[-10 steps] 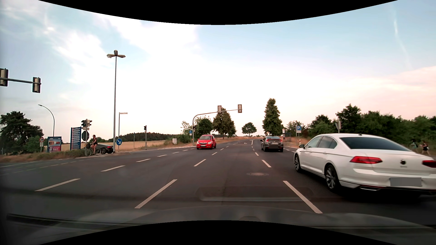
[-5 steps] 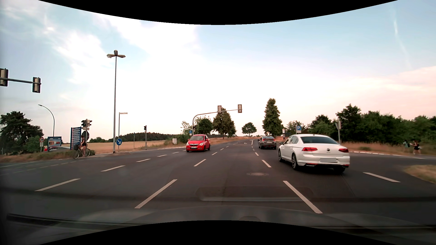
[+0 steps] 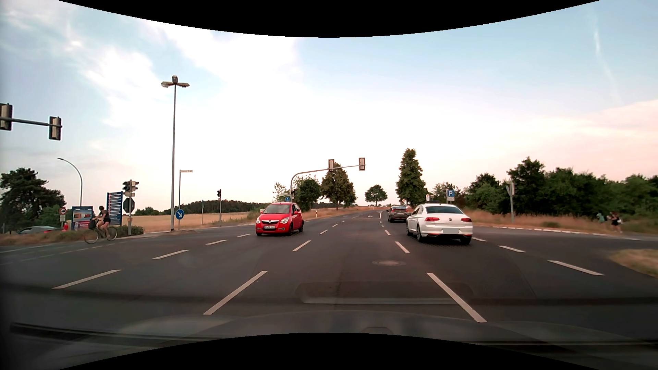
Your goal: Follow the waypoints while adhering to traffic rules and regulations
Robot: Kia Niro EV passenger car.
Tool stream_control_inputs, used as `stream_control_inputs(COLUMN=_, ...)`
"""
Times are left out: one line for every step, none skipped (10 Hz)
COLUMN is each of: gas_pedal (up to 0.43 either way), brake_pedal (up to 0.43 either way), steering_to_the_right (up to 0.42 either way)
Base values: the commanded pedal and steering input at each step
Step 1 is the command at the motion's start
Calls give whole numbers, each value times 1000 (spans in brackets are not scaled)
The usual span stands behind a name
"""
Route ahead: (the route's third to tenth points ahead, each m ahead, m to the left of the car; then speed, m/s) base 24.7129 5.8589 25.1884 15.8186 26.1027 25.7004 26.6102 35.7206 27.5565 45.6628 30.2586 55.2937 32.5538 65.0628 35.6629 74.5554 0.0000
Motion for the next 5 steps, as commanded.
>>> stream_control_inputs(gas_pedal=0, brake_pedal=360, steering_to_the_right=-1)
stream_control_inputs(gas_pedal=0, brake_pedal=360, steering_to_the_right=-1)
stream_control_inputs(gas_pedal=0, brake_pedal=360, steering_to_the_right=-1)
stream_control_inputs(gas_pedal=0, brake_pedal=360, steering_to_the_right=-1)
stream_control_inputs(gas_pedal=0, brake_pedal=360, steering_to_the_right=-1)
